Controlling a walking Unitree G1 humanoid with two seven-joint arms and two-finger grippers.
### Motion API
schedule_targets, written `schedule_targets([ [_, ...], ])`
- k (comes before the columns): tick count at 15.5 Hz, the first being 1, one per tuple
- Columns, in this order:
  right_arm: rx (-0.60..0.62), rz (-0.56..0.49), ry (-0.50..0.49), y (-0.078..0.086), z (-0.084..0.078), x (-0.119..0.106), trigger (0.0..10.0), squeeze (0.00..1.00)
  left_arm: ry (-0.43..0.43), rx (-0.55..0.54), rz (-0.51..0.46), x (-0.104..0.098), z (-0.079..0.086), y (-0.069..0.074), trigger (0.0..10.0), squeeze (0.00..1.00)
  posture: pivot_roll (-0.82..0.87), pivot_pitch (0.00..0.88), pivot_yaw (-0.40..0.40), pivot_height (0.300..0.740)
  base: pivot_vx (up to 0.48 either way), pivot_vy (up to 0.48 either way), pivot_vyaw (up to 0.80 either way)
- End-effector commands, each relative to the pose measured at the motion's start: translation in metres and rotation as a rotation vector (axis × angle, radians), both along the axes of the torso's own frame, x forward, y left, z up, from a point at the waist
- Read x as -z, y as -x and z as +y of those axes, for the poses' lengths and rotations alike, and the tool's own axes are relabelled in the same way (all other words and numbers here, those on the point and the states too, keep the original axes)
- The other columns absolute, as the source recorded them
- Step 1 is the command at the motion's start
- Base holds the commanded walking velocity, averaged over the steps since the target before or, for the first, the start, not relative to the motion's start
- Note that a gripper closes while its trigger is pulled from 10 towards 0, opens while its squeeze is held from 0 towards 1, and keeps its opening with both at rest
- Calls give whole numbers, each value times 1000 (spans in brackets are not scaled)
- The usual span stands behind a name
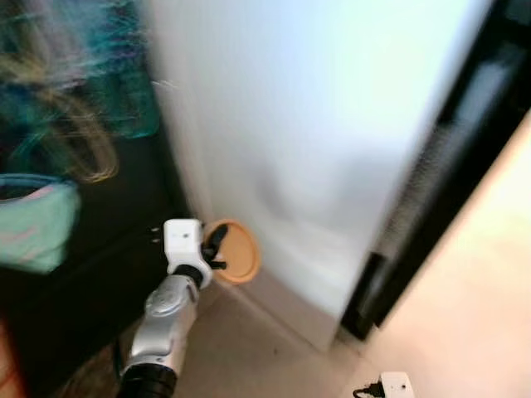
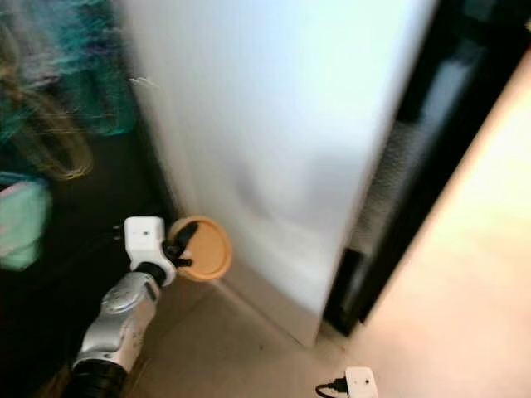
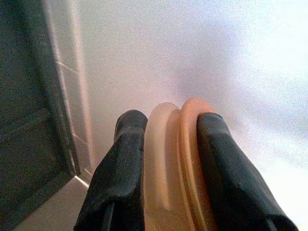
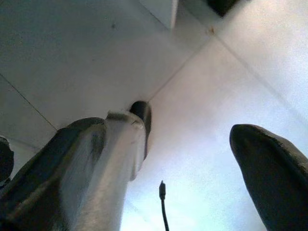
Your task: Restocking fridge
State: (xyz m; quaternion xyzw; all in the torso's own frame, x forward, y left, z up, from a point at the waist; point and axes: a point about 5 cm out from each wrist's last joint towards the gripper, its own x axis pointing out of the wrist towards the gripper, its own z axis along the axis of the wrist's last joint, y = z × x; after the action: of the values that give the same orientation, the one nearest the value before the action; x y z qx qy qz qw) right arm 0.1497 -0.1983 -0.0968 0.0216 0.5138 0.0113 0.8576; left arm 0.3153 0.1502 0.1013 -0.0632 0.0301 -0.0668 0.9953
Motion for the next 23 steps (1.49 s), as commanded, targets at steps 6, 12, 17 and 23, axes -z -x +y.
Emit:
schedule_targets([
  [6,8,-2,4,0,1,0,10000,0,-20,-1,22,8,1,-1,10000,0,-81,0,39,740,0,0,-788],
  [12,40,-23,9,0,2,0,10000,0,-129,-238,311,66,45,13,10000,0,-100,0,56,740,0,0,-523],
  [17,210,-81,19,1,1,0,10000,0,-84,-336,634,128,74,57,10000,0,-129,0,78,740,0,0,0],
  [23,488,-279,107,-15,-25,-16,10000,0,-64,-340,789,162,75,102,10000,0,-149,0,73,740,0,0,0],
])
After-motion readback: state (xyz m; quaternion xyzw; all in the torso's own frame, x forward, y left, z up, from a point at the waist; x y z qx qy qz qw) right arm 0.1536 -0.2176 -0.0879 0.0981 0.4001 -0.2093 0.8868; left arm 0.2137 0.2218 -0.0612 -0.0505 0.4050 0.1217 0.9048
